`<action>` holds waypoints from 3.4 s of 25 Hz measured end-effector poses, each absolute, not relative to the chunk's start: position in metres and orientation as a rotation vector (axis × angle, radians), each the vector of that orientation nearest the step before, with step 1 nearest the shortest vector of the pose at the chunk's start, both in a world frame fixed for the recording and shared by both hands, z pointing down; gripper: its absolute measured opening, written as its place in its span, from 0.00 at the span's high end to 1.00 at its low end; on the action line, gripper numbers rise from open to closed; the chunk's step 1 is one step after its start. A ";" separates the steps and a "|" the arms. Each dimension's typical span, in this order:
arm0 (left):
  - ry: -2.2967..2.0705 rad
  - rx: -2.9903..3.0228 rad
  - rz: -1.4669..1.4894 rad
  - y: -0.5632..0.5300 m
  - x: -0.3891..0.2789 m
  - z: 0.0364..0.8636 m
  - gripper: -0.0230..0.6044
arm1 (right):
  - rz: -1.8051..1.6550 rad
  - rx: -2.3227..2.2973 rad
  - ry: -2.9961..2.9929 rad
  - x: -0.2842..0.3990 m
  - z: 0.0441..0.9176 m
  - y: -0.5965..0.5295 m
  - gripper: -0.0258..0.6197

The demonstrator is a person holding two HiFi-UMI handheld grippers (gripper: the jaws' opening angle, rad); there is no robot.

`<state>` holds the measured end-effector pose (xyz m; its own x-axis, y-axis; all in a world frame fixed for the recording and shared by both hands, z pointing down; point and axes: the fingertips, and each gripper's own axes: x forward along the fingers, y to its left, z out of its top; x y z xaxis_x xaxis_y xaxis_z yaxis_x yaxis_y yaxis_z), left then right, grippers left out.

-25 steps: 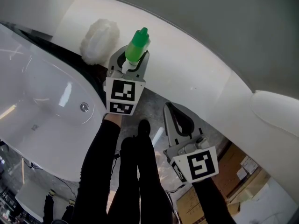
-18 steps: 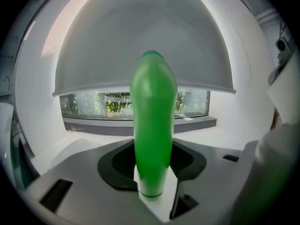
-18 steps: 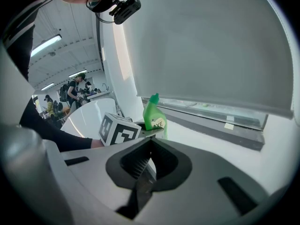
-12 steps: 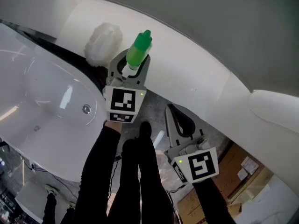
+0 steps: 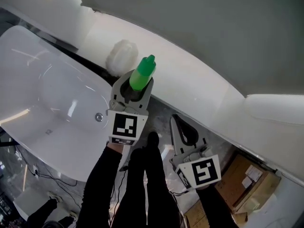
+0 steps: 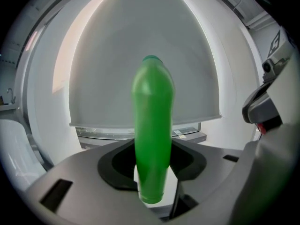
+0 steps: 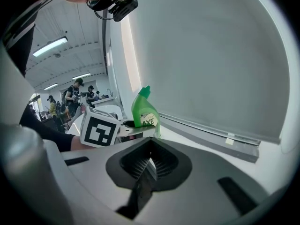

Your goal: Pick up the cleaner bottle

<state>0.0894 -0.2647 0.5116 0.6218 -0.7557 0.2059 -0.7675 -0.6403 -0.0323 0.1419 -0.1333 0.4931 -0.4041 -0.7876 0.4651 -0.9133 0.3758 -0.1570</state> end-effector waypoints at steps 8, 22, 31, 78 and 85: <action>-1.402 2.698 0.307 -0.216 0.024 0.469 0.67 | 0.526 1.418 -2.377 0.101 0.450 -0.114 0.95; -1.508 2.575 0.328 -0.111 -0.075 0.411 0.67 | 0.459 1.297 -2.463 0.021 0.389 -0.059 0.95; -1.507 2.557 0.366 -0.048 -0.111 0.389 0.67 | 0.395 1.238 -2.499 -0.014 0.362 -0.030 0.95; -1.459 2.673 0.177 -0.002 -0.095 0.320 0.67 | 0.317 1.395 -2.461 -0.005 0.315 0.031 0.95; -1.472 2.672 0.149 -0.005 -0.095 0.315 0.67 | 0.287 1.356 -2.478 -0.009 0.312 0.030 0.95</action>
